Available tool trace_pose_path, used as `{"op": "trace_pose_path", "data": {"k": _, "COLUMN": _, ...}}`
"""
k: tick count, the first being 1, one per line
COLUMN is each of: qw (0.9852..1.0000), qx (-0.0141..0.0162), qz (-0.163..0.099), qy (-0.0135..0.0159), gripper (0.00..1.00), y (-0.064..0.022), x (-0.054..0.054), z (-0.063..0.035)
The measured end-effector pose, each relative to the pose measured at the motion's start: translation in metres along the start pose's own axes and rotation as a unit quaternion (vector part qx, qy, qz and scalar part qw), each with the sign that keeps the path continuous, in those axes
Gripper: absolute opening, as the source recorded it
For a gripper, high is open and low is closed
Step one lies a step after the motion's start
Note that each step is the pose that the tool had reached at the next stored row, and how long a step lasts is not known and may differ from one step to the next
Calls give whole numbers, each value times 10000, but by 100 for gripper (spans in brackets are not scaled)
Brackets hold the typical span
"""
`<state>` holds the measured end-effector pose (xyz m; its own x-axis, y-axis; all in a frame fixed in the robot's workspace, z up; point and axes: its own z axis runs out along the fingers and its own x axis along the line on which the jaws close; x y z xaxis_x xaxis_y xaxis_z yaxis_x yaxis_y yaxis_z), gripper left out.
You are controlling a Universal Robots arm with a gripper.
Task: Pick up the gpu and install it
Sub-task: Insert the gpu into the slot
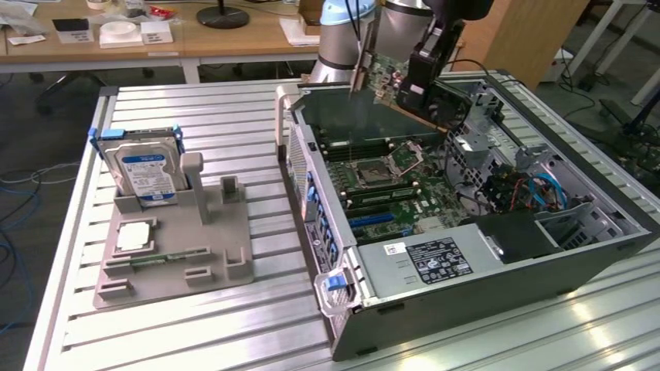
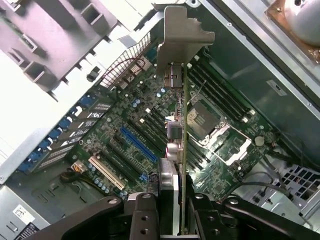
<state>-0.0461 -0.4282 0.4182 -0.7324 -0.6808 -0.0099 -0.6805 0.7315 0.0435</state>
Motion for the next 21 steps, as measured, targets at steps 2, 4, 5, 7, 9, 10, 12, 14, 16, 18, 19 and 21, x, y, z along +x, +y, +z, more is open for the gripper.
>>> {"op": "trace_pose_path", "data": {"k": 2, "qw": 9999, "qx": -1, "qz": -113, "qy": 5, "gripper": 28, "y": 0, "x": 0, "z": 0}}
{"op": "trace_pose_path", "data": {"k": 4, "qw": 9997, "qx": -2, "qz": -223, "qy": 10, "gripper": 28, "y": -1, "x": 1, "z": 1}}
{"op": "trace_pose_path", "data": {"k": 5, "qw": 9996, "qx": -3, "qz": -279, "qy": 12, "gripper": 28, "y": -1, "x": 1, "z": 1}}
{"op": "trace_pose_path", "data": {"k": 7, "qw": 9992, "qx": -4, "qz": -393, "qy": 17, "gripper": 28, "y": -1, "x": 1, "z": 1}}
{"op": "trace_pose_path", "data": {"k": 9, "qw": 9987, "qx": -5, "qz": -503, "qy": 22, "gripper": 28, "y": -1, "x": 1, "z": 2}}
{"op": "trace_pose_path", "data": {"k": 10, "qw": 9984, "qx": -5, "qz": -562, "qy": 25, "gripper": 28, "y": -1, "x": 1, "z": 2}}
{"op": "trace_pose_path", "data": {"k": 12, "qw": 9977, "qx": -7, "qz": -674, "qy": 29, "gripper": 28, "y": -2, "x": 2, "z": 2}}
{"op": "trace_pose_path", "data": {"k": 14, "qw": 9969, "qx": -8, "qz": -781, "qy": 34, "gripper": 28, "y": -2, "x": 2, "z": 3}}
{"op": "trace_pose_path", "data": {"k": 16, "qw": 9960, "qx": -9, "qz": -889, "qy": 38, "gripper": 28, "y": -2, "x": 2, "z": 4}}
{"op": "trace_pose_path", "data": {"k": 18, "qw": 9950, "qx": -10, "qz": -997, "qy": 43, "gripper": 28, "y": -2, "x": 2, "z": 4}}
{"op": "trace_pose_path", "data": {"k": 19, "qw": 9945, "qx": -10, "qz": -1048, "qy": 46, "gripper": 28, "y": -2, "x": 2, "z": 4}}
{"op": "trace_pose_path", "data": {"k": 21, "qw": 9933, "qx": -12, "qz": -1152, "qy": 50, "gripper": 28, "y": -2, "x": 2, "z": 5}}
